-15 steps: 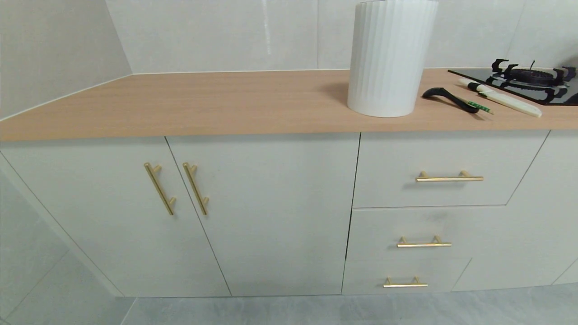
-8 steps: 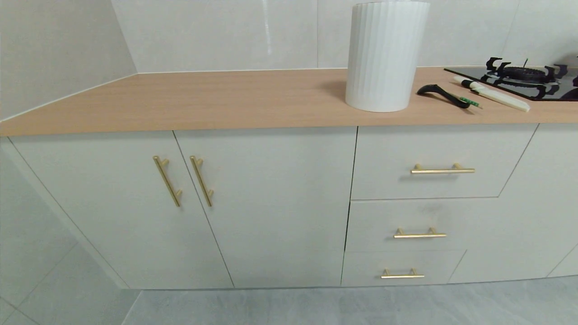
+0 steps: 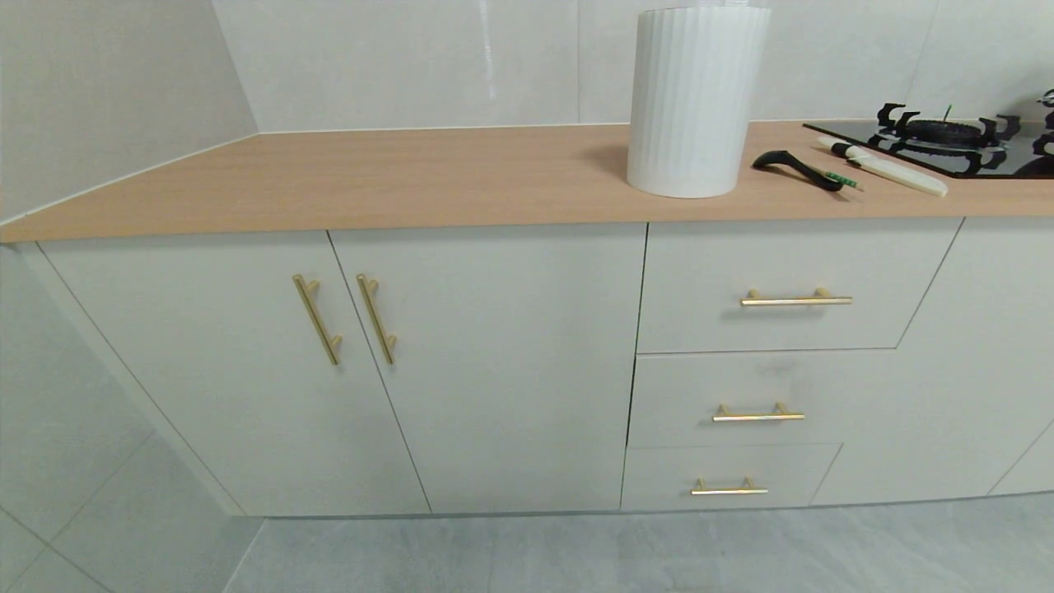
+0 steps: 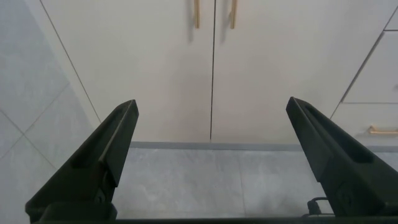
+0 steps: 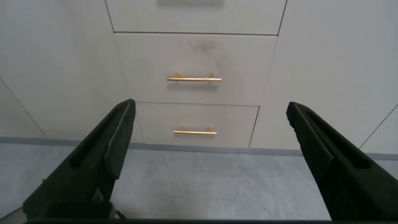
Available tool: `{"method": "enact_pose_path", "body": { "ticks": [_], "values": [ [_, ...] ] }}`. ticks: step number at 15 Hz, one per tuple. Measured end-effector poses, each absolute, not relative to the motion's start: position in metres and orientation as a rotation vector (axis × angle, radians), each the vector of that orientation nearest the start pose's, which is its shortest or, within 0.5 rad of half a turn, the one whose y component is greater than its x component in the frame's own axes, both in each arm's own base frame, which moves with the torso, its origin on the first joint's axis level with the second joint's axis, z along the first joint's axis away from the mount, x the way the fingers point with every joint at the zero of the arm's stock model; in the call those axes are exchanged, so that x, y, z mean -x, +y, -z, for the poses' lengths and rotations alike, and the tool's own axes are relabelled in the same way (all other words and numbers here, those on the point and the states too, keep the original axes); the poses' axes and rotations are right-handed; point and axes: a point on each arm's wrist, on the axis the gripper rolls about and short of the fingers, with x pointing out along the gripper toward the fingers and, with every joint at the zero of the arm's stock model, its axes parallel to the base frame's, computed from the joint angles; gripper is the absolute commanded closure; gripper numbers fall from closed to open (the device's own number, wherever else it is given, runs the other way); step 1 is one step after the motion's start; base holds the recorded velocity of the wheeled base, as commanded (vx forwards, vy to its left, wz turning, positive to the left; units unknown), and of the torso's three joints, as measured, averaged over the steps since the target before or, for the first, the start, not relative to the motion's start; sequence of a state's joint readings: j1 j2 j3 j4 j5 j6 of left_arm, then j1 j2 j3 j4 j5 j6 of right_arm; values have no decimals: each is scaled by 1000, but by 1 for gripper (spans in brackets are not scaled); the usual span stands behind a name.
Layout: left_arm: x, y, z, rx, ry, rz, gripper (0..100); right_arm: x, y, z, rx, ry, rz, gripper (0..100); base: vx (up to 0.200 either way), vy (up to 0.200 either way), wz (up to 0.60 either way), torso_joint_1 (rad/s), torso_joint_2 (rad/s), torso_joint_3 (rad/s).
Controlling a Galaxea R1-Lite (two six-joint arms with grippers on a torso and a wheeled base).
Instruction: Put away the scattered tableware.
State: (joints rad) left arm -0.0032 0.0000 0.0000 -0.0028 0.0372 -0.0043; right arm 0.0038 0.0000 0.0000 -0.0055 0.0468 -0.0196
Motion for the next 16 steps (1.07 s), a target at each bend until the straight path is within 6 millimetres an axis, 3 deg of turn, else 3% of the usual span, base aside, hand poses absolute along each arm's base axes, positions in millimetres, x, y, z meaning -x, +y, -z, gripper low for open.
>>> {"method": "enact_pose_path", "body": {
  "ticks": [4, 6, 8, 12, 16],
  "values": [
    [23, 1, -76, 4, -3, -35, 0, 24, 1, -85, 14, -12, -58, 0, 0, 0, 0, 0, 0, 0],
    [23, 1, -76, 4, -3, -35, 0, 29, 1, -122, -1, -69, -79, 0, 0, 0, 0, 0, 0, 0],
    [23, 1, -76, 4, -3, -35, 0, 20, 1, -152, -6, -29, -111, 0, 0, 0, 0, 0, 0, 0],
    [23, 1, -76, 4, -3, -34, 0, -43, 5, -187, -10, 247, -160, 0, 0, 0, 0, 0, 0, 0],
    [23, 1, -76, 4, -3, -34, 0, -128, 13, -186, -15, 483, -183, 0, 0, 0, 0, 0, 0, 0]
  ]
}}
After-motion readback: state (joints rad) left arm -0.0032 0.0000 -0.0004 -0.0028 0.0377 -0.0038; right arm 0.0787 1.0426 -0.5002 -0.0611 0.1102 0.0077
